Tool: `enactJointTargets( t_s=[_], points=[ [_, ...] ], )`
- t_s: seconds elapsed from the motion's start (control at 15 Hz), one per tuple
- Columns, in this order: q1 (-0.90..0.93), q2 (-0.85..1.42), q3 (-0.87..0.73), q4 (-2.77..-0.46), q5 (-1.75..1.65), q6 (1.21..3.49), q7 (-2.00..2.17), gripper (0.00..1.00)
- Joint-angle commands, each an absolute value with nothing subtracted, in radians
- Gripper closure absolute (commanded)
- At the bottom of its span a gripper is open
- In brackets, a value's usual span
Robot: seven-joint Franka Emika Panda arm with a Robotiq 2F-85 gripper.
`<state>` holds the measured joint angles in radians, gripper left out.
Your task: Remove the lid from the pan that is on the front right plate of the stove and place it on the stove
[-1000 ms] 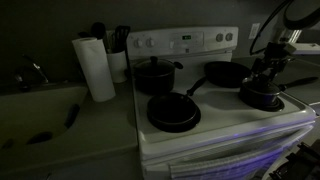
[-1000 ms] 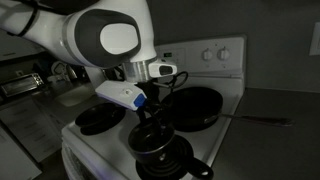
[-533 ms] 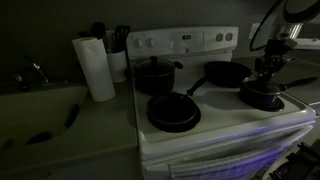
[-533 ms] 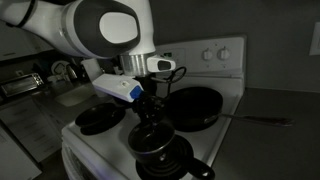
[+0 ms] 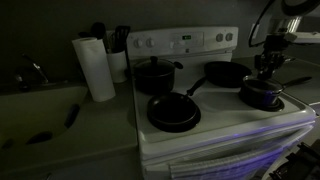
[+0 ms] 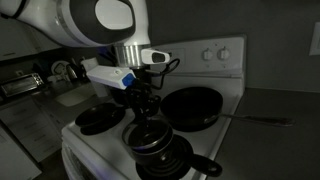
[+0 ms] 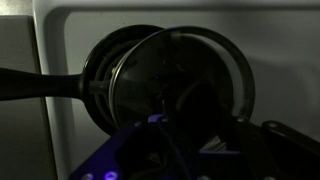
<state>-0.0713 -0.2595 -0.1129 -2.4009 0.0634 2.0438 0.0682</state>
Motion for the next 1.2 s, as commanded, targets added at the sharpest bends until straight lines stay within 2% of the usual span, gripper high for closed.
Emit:
enactJointTargets(
  t_s=[0.0,0.4,1.13],
  points=[
    [-0.076,-0.264,-0.08,-2.329,0.028,1.946,0.098,0.83],
    [-0.054,-0.243,-0.043,-2.254,0.028,1.92,0.102,0.83],
    [0.045,-0.116,0.058,-2.195,0.091,2.089,0.163,0.83]
  ],
)
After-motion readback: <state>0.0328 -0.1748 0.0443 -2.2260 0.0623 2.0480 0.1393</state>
